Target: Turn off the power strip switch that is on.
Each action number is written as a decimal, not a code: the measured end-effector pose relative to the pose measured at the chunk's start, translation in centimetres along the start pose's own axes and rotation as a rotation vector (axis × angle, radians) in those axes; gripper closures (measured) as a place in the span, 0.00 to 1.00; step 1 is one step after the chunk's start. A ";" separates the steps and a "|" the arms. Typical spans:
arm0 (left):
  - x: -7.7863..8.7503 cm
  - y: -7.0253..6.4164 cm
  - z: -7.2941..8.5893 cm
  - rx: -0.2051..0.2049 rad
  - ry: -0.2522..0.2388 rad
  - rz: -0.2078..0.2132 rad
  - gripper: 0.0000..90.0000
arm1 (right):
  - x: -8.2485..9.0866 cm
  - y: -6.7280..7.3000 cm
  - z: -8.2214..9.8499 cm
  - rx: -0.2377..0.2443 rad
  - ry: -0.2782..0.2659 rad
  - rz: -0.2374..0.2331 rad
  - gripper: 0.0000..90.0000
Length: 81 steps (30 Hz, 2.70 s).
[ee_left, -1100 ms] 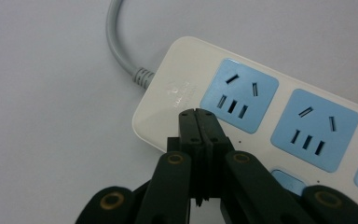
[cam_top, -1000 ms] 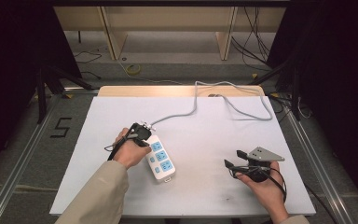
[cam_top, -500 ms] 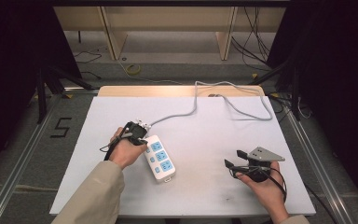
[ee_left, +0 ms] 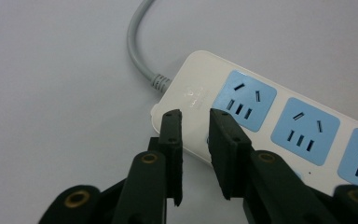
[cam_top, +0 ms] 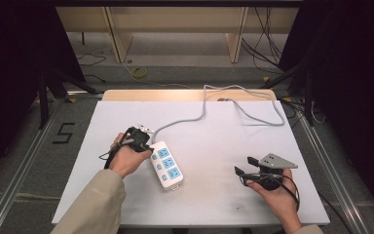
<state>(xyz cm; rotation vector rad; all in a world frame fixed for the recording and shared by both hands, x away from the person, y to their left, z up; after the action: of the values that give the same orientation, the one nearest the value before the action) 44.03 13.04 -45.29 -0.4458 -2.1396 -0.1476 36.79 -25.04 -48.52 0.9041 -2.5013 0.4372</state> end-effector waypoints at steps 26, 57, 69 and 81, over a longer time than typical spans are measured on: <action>1.7 1.3 0.9 -0.003 -0.089 0.072 0.50 | 0.0 0.2 0.0 0.008 -0.003 -0.011 0.40; 2.2 4.1 4.3 0.043 -0.202 0.115 0.36 | -0.1 0.6 -0.1 0.026 0.004 -0.031 0.40; 2.3 5.2 6.0 0.041 -0.243 0.144 0.32 | -0.2 0.7 -0.1 0.030 0.003 -0.035 0.40; 2.1 5.8 8.1 0.017 -0.226 0.168 0.26 | -0.2 0.9 -0.1 0.035 0.008 -0.038 0.40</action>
<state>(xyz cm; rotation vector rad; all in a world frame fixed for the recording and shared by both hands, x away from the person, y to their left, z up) 38.81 21.19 -48.56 -0.6566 -2.3095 0.0171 36.34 -24.26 -48.64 0.9601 -2.4715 0.4727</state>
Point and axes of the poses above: each handheld gripper's, and its own axes: x roughly backward along the jaws, z roughly out of its underside, y roughly to its left, the point moved 3 cm from there along -x, roughly forward along the jaws, and after that the axes turned 12 degrees about x, right-handed, at the moved point
